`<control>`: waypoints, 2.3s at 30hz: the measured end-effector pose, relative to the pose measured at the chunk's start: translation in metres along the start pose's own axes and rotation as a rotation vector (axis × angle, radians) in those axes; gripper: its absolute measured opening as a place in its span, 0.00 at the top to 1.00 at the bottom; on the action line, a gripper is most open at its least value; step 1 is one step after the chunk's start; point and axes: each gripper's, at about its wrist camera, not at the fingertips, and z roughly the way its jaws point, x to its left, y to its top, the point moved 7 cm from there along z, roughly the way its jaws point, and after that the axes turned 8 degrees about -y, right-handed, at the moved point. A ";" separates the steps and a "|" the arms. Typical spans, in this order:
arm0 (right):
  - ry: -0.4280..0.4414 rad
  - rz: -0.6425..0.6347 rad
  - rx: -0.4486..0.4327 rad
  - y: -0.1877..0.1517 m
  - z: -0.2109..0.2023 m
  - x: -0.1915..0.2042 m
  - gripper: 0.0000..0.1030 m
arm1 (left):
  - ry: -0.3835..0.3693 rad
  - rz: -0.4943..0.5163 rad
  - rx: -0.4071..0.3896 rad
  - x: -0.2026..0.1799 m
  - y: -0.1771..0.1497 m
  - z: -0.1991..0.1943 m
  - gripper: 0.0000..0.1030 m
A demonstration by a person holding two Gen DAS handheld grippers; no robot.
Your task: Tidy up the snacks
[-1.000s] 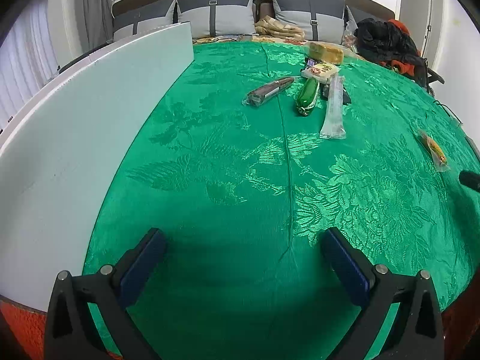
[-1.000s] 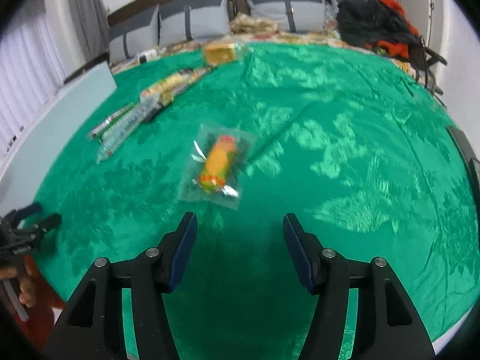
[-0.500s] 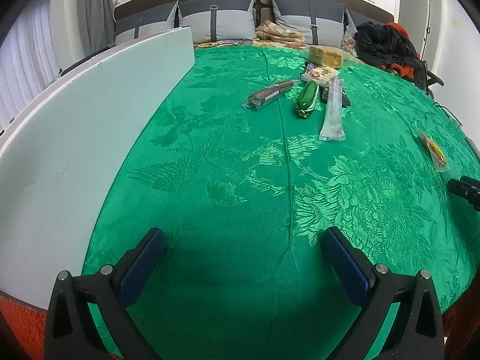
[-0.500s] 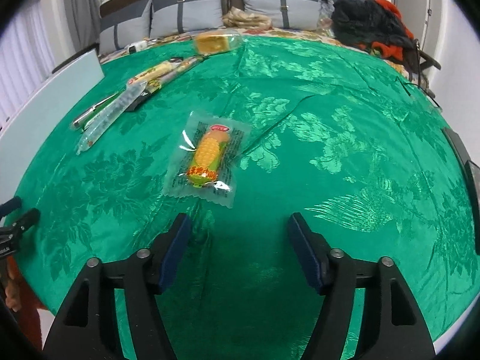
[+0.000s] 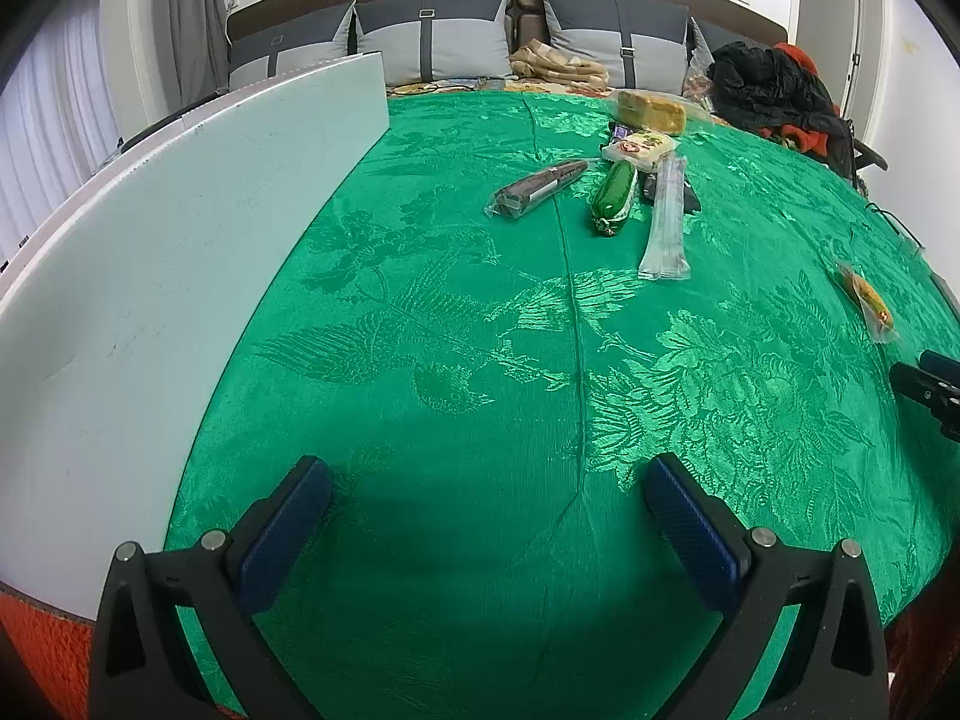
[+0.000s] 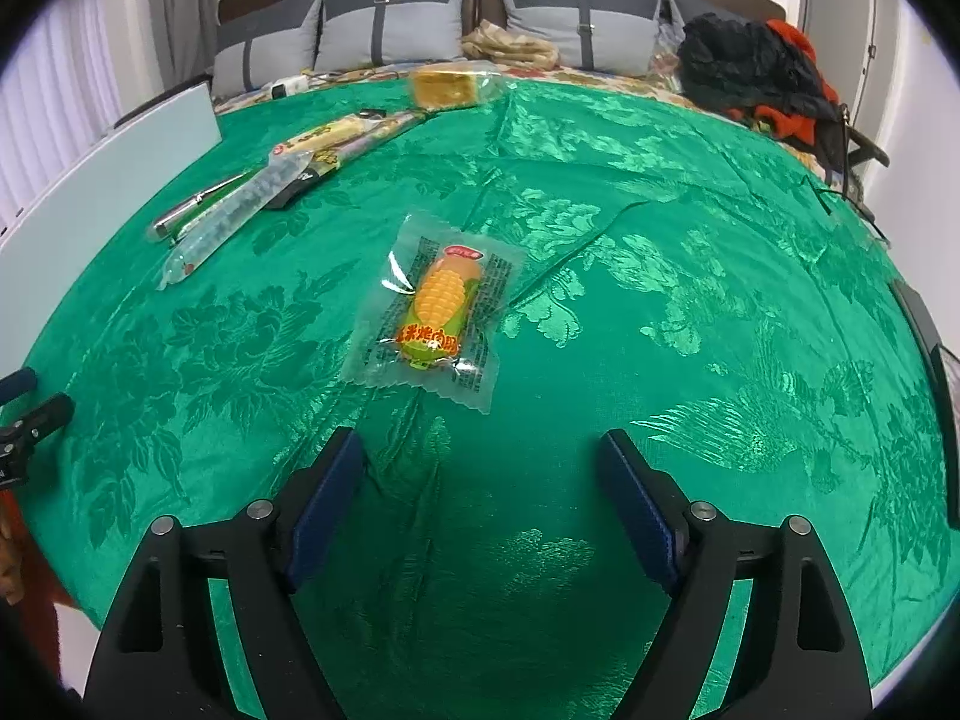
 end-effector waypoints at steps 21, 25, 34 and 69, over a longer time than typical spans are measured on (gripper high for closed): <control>0.006 -0.010 -0.001 0.000 0.000 0.001 0.16 | 0.001 -0.001 -0.005 0.000 0.000 0.000 0.00; 0.006 -0.010 -0.001 0.000 0.000 0.001 0.15 | 0.001 -0.001 -0.006 0.000 0.000 0.000 0.00; 0.006 -0.009 -0.003 0.000 0.000 0.001 0.15 | 0.004 -0.004 -0.015 0.001 0.003 -0.001 0.00; 0.007 -0.012 -0.001 0.003 0.001 0.005 0.13 | -0.061 0.092 0.228 -0.003 0.182 0.109 0.36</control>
